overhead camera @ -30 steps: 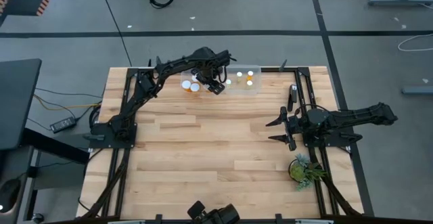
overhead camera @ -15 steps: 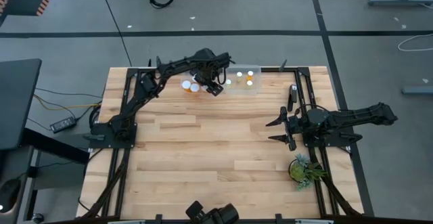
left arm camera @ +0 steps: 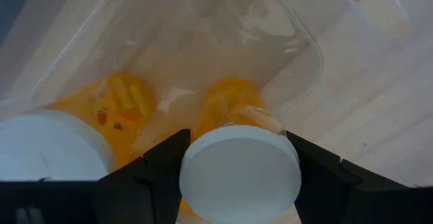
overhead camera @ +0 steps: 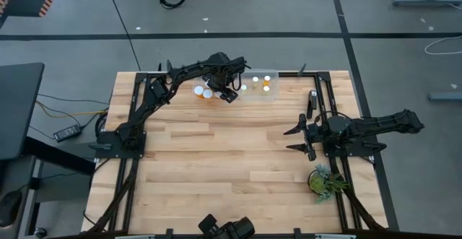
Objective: Pick and place medicine bottles into bin by pill shape (circle, oval)
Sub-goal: Adjust the large orange pill bottle on the transparent bin, then return to Home Position
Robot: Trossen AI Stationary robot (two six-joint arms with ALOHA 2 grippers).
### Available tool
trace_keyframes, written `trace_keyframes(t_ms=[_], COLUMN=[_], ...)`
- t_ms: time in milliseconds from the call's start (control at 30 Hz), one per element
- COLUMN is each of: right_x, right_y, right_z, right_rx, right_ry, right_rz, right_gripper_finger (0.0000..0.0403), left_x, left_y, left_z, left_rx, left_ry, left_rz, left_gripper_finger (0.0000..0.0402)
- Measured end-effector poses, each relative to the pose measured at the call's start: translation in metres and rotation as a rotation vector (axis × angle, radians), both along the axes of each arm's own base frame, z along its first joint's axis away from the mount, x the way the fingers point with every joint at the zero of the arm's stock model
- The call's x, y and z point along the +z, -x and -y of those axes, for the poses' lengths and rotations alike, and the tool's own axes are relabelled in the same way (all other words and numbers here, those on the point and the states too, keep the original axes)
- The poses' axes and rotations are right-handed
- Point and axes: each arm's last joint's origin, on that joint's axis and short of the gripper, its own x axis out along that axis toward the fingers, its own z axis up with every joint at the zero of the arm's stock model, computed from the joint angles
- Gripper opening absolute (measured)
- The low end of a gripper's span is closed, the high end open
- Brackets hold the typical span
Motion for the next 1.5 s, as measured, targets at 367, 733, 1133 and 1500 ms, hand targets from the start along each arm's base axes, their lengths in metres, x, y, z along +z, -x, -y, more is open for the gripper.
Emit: trace_keyframes(t_ms=[367, 733, 1133, 1500], right_x=[0.000, 0.000, 0.000, 0.000], right_y=[0.000, 0.000, 0.000, 0.000], right_z=[0.000, 0.000, 0.000, 0.000], right_rx=[0.000, 0.000, 0.000, 0.000], right_ry=[0.000, 0.000, 0.000, 0.000], right_rz=[0.000, 0.000, 0.000, 0.000], right_gripper_finger=[0.0257, 0.0257, 0.0257, 0.0257], left_x=[0.000, 0.000, 0.043, 0.068], left_y=[0.000, 0.000, -0.012, -0.011], left_z=[0.000, 0.000, -0.005, 0.010], left_rx=[0.001, 0.002, 0.007, -0.134], left_ry=[-0.001, -0.001, -0.090, -0.129], left_rz=[0.003, 0.002, 0.155, 0.179], left_gripper_finger=[0.0233, 0.0307, 0.0310, 0.0306])
